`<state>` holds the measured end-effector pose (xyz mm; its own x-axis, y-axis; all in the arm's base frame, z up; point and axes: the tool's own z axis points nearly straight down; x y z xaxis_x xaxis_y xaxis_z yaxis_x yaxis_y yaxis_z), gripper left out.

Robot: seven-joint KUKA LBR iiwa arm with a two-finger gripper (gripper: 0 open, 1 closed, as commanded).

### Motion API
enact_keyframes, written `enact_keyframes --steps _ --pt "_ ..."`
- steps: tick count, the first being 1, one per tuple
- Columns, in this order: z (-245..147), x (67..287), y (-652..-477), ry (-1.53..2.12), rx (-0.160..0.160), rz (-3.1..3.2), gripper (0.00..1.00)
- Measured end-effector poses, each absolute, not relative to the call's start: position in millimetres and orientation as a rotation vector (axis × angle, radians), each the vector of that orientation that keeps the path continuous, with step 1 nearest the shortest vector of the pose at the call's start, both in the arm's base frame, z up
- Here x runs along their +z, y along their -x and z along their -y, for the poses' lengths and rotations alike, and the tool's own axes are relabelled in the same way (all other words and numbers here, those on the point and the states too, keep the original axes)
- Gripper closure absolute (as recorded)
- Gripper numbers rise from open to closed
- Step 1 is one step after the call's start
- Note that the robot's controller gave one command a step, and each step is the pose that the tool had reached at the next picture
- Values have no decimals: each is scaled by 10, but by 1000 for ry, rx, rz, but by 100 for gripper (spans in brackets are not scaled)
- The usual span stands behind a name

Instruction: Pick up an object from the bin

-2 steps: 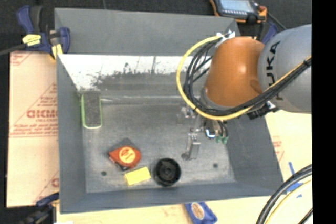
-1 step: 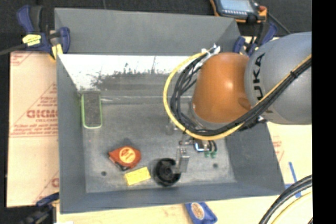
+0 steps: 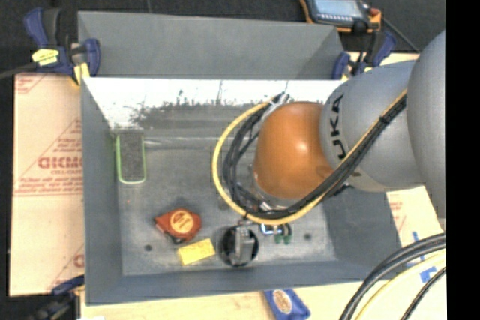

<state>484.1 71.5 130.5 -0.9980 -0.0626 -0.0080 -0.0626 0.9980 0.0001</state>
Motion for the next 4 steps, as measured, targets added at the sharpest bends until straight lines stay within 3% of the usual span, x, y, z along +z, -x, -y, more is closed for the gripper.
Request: enact_keyframes --steps 1,2,3,4 --pt "-767 964 -4890 -17 1 -3143 0" --pt "-832 812 -5029 -176 2 -3134 0" --pt "-835 793 -5033 -169 2 -3136 0" --pt "-707 996 -5082 -52 -1 -3142 0"
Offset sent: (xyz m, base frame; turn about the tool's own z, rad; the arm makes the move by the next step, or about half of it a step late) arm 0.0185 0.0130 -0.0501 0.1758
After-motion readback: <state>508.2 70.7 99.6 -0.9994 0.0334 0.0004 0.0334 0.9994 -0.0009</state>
